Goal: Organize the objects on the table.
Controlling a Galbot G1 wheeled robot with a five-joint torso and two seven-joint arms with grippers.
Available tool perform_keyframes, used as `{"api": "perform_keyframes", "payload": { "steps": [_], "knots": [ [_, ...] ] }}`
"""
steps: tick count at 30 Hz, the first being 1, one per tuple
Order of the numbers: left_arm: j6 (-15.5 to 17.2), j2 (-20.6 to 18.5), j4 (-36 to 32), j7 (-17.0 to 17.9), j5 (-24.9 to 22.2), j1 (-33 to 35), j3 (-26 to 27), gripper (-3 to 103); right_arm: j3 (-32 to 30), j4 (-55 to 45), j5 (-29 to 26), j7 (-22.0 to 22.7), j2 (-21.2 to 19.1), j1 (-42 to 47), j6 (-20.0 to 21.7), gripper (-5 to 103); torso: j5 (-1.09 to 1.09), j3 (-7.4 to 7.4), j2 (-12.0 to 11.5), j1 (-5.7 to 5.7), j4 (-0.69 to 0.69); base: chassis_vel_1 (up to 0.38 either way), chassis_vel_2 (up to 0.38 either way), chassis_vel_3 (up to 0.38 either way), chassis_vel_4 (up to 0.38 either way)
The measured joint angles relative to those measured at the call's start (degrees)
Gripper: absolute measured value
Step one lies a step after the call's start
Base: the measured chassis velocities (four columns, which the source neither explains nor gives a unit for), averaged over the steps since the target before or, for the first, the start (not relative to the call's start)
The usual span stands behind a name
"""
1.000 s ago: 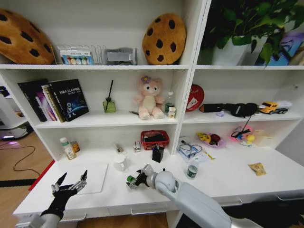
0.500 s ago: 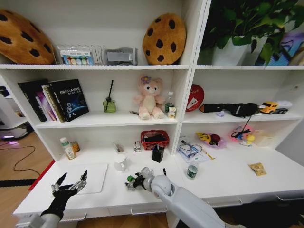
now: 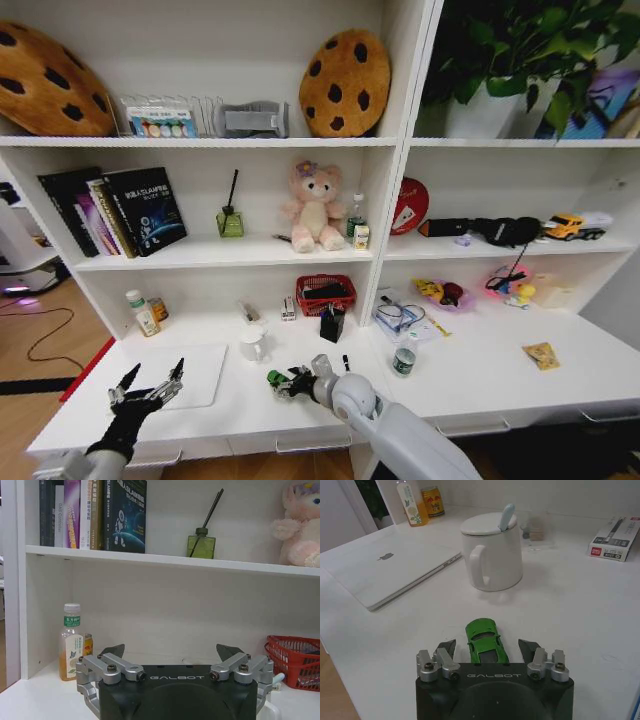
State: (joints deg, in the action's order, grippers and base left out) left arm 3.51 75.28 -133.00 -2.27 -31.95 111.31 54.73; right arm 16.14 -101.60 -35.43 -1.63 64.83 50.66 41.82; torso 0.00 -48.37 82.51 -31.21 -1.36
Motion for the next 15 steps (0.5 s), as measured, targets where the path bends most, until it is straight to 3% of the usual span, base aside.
{"api": "perform_keyframes", "payload": {
  "steps": [3, 5, 7, 9, 11, 15],
  "knots": [
    [0.00, 0.00, 0.00, 0.00, 0.00, 0.00, 0.00, 100, -0.17, 0.60, 2.16, -1.85, 0.57, 0.43, -0.04, 63, 0.00, 0.00, 0.01, 0.00, 0.00, 0.000, 0.000, 0.000, 0.000],
    [0.00, 0.00, 0.00, 0.00, 0.00, 0.00, 0.00, 100, -0.23, 0.73, 2.50, -2.07, 0.87, 0.54, -0.05, 63, 0.01, 0.00, 0.00, 0.00, 0.01, 0.000, 0.000, 0.000, 0.000],
    [0.00, 0.00, 0.00, 0.00, 0.00, 0.00, 0.00, 100, -0.50, 0.78, 2.79, -2.26, 1.40, 0.77, -0.05, 47, 0.01, -0.02, -0.01, 0.00, 0.02, 0.000, 0.000, 0.000, 0.000],
    [0.00, -0.01, 0.00, 0.00, 0.00, 0.00, 0.00, 100, -0.59, 0.76, 2.86, -2.26, 1.41, 0.79, -0.05, 47, 0.00, -0.02, -0.01, 0.00, 0.02, 0.000, 0.000, 0.000, 0.000],
    [0.00, 0.00, 0.00, 0.00, 0.00, 0.00, 0.00, 100, -1.22, 0.13, 2.80, -2.51, 0.92, 1.24, -0.05, 34, 0.02, -0.03, -0.03, -0.01, 0.05, 0.000, 0.000, 0.000, 0.000],
    [0.00, 0.00, 0.00, 0.00, 0.00, 0.00, 0.00, 100, -2.19, -0.55, 2.74, -3.28, -0.30, 2.02, -0.04, 34, 0.02, -0.03, -0.02, -0.01, 0.05, 0.000, 0.000, 0.000, 0.000]
  ]
}}
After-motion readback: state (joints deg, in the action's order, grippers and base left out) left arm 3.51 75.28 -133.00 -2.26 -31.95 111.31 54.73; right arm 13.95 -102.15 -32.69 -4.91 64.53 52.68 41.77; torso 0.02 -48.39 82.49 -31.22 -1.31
